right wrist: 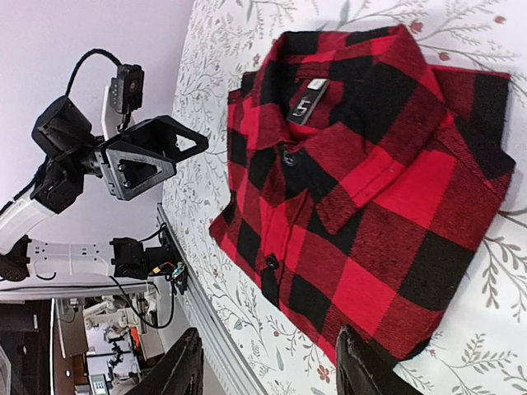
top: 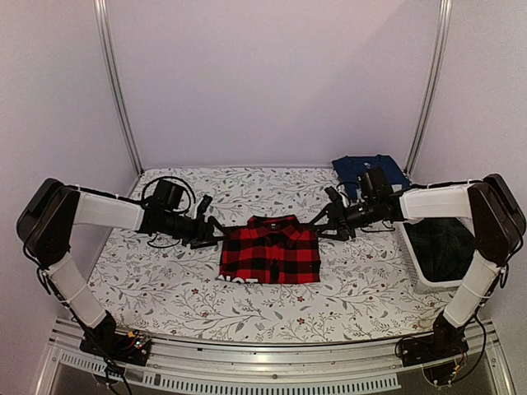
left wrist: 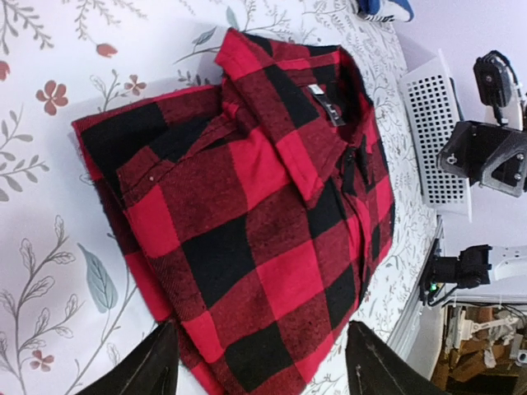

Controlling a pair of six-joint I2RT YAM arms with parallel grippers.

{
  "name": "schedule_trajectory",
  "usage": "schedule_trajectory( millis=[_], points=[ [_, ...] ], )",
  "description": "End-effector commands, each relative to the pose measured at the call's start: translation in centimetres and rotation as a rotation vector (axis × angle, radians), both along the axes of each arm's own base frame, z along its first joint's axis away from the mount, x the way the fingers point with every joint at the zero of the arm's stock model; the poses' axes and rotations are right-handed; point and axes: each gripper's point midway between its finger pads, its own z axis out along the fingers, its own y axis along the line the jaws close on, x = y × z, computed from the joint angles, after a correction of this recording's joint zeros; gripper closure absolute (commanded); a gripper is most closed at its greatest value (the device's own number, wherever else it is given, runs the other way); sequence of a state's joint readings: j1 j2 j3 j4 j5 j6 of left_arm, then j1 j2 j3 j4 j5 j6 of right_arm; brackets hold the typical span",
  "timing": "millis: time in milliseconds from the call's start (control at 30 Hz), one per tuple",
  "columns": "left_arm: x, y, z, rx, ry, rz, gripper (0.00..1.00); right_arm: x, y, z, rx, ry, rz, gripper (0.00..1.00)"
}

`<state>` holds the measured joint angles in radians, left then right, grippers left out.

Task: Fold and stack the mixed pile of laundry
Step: Smooth out the square-folded shirt at the center of the board.

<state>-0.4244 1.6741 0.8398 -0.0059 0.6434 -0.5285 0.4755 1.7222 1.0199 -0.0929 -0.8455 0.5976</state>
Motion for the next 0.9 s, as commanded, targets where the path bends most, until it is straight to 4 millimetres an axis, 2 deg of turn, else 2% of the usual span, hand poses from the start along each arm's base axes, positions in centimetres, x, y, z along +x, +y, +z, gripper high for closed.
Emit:
schedule_trajectory(
  millis=[0,67,267,500,667,767,800,867],
  points=[
    [0.3,0.0,-1.5,0.026,0.072,0.006,0.33,0.0,-2.6,-3.9,-0.109,0.077,-0.082,0.47],
    [0.6,-0.1,-2.0,0.024,0.087,0.010,0.35,0.3,-3.3,-4.4,-0.104,0.103,-0.114,0.47],
    [0.9,-0.7,-3.6,0.021,0.132,0.004,0.36,-0.2,-3.4,-7.1,-0.116,0.196,-0.117,0.44],
    [1.1,-2.1,-4.4,0.003,0.155,-0.032,0.38,0.0,-3.2,-9.9,-0.128,0.252,-0.122,0.43],
    [0.9,-3.2,-4.2,-0.014,0.152,-0.067,0.42,-0.3,-2.1,-10.5,-0.092,0.289,-0.095,0.44],
    [0.8,-3.2,-4.8,-0.009,0.173,-0.064,0.43,-0.1,-1.2,-10.7,-0.078,0.278,-0.081,0.44],
    [0.8,-3.3,-4.9,-0.012,0.178,-0.066,0.44,-0.1,-1.0,-10.8,-0.077,0.283,-0.080,0.44],
    [0.8,-3.5,-4.6,-0.026,0.175,-0.075,0.55,-0.1,-0.8,-10.8,-0.068,0.285,-0.076,0.44]
  ],
)
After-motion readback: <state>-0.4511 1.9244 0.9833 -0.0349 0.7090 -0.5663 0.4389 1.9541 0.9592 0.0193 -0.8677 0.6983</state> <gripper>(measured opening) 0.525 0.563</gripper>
